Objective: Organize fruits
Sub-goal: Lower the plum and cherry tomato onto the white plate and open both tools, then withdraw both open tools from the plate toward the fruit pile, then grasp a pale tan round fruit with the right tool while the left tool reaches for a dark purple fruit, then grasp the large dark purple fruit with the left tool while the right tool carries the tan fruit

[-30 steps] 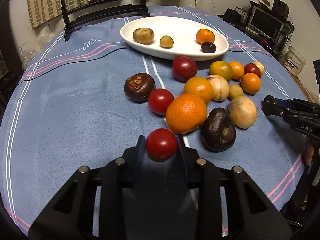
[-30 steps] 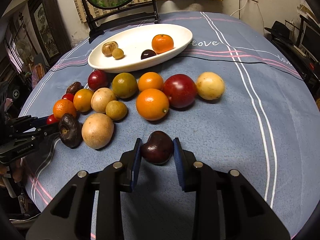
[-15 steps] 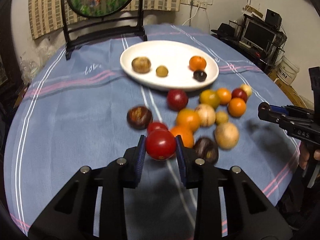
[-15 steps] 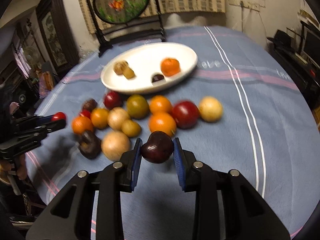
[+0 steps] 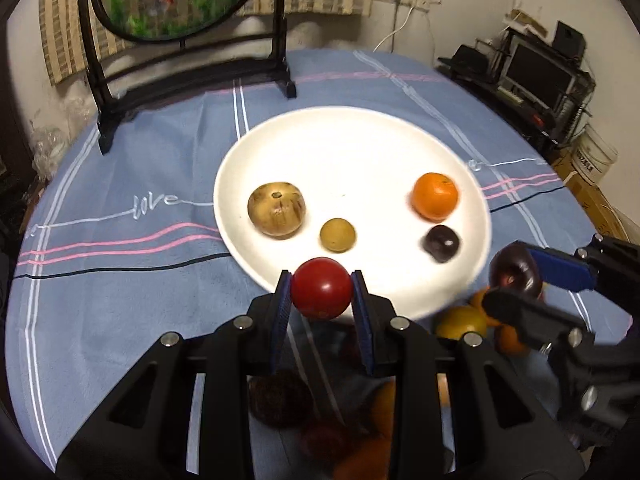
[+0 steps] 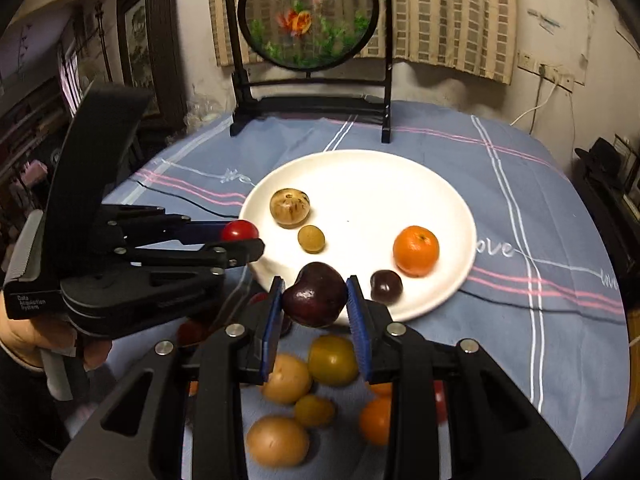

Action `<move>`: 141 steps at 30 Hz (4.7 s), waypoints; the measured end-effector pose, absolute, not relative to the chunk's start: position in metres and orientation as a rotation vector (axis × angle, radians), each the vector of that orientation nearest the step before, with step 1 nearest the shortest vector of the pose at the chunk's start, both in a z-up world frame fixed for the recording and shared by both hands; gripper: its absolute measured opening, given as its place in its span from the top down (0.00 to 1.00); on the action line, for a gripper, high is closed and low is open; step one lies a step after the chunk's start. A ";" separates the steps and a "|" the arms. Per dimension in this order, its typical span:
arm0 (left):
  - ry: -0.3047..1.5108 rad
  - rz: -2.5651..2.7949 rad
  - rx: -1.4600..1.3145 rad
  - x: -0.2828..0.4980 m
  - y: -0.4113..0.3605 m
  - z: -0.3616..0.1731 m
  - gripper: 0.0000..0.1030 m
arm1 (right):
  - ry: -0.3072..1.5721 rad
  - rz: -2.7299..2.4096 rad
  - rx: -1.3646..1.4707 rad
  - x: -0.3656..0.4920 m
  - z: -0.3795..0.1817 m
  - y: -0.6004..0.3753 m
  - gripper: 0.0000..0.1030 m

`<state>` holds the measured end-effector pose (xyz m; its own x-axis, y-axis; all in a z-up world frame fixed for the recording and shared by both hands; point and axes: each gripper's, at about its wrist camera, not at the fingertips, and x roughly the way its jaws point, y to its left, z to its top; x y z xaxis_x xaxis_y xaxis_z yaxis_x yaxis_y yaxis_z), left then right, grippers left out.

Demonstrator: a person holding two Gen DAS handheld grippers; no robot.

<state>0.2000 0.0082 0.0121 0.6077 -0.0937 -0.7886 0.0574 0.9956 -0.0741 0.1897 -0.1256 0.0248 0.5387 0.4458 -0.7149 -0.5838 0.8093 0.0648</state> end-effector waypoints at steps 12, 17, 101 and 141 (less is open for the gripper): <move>0.949 -0.077 -0.037 0.226 0.008 -0.009 0.68 | 0.910 0.586 -0.203 0.234 -0.013 -0.115 0.68; 0.930 -0.095 -0.037 0.222 0.005 -0.004 0.57 | 0.909 0.587 -0.219 0.228 -0.014 -0.112 0.59; 0.932 -0.034 -0.149 0.062 0.015 -0.018 0.06 | 0.898 0.629 -0.254 0.101 -0.043 -0.175 0.56; 0.976 -0.036 -0.071 0.072 -0.047 -0.038 0.42 | 0.857 0.633 -0.107 0.099 -0.038 -0.219 0.56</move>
